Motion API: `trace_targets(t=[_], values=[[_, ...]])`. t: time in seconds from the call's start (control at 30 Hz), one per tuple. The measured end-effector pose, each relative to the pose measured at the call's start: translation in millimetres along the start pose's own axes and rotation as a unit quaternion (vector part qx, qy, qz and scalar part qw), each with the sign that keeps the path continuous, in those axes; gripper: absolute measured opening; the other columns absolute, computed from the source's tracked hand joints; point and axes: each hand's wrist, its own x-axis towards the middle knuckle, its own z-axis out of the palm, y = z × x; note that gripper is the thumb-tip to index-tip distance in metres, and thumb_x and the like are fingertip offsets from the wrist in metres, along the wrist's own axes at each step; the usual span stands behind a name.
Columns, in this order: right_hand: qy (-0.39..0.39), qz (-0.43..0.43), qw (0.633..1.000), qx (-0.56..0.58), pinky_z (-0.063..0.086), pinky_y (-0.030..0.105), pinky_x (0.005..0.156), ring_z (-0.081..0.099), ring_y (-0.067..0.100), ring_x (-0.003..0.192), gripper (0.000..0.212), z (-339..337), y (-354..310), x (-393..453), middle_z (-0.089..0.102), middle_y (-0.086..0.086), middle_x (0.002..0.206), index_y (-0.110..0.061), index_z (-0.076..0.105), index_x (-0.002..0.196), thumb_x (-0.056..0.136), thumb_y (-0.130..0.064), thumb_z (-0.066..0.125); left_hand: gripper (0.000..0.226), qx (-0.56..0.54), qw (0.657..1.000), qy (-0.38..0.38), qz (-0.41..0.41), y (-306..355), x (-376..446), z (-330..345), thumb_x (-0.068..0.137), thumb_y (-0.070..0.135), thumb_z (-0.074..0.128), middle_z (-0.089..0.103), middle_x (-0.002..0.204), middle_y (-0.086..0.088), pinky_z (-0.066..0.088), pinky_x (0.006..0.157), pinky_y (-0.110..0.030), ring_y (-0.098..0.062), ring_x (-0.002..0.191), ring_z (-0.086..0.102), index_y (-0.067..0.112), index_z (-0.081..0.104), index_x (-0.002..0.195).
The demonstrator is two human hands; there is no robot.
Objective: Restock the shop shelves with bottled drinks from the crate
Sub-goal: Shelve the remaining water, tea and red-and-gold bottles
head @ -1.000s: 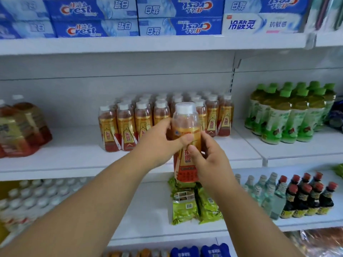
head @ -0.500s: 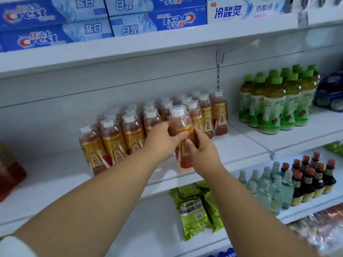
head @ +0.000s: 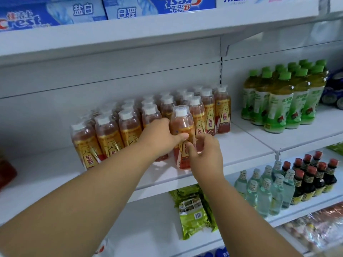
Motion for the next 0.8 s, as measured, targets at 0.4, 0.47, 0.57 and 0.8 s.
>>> trace_targets(t=[0.4,0.47,0.57,0.8], values=[[-0.106,0.040,0.992,-0.048,0.026,0.036,0.120,0.016,0.022,0.151,0.062,31,-5,-65,0.008,0.002,0.164,-0.031,0.017,0.160,0.104,-0.031,0.045,0.051,0.116,0.984,-0.076,0.112,29,41,-54,0.093,0.048,0.066,0.060,0.136,0.000,0.040,0.084,-0.028,-0.015,0.105,0.054,0.030,0.054,0.139],[-0.128,0.054,0.990,-0.033,0.017,0.036,0.123,0.003,0.022,0.154,0.064,36,-8,-66,-0.007,-0.002,0.166,-0.032,0.009,0.160,0.105,-0.035,0.042,0.052,0.127,0.981,-0.085,0.118,28,44,-56,0.091,0.049,0.067,0.061,0.131,0.000,0.041,0.083,-0.029,-0.017,0.105,0.055,0.030,0.054,0.138],[-0.142,0.058,0.988,-0.016,0.012,0.034,0.124,-0.003,0.019,0.155,0.068,41,-10,-63,-0.016,-0.004,0.166,-0.033,0.001,0.160,0.105,-0.036,0.041,0.049,0.155,0.977,-0.080,0.123,26,51,-59,0.091,0.051,0.067,0.062,0.123,0.002,0.040,0.077,-0.029,-0.016,0.098,0.055,0.030,0.056,0.134],[-0.164,0.077,0.983,-0.017,0.025,0.036,0.122,0.008,0.023,0.155,0.067,51,-11,-44,-0.013,-0.002,0.166,-0.031,0.006,0.161,0.105,-0.036,0.043,0.043,0.178,0.973,-0.110,0.102,27,72,-65,0.091,0.049,0.068,0.061,0.121,0.004,0.047,0.079,-0.032,-0.019,0.103,0.059,0.032,0.057,0.129]])
